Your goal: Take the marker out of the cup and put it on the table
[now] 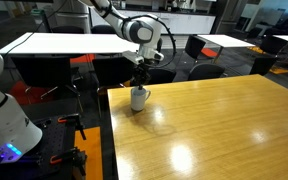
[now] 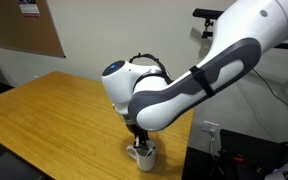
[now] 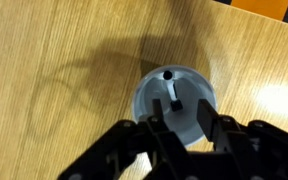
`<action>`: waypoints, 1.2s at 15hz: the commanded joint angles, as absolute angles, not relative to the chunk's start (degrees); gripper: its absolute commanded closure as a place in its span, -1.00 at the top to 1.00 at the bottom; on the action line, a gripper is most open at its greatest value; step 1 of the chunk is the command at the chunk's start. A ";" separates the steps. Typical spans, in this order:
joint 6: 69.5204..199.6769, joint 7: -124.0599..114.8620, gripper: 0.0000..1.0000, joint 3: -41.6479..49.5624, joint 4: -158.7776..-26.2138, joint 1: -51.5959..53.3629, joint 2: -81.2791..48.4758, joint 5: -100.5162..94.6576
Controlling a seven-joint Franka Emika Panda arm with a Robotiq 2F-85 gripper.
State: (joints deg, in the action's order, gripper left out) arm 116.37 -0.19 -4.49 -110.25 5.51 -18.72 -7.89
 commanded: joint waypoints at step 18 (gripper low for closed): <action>117.72 -0.27 -0.23 -3.41 -110.95 4.83 -21.41 -4.64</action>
State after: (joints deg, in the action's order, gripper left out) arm 118.59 -0.19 -3.29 -110.88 5.25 -21.45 -6.14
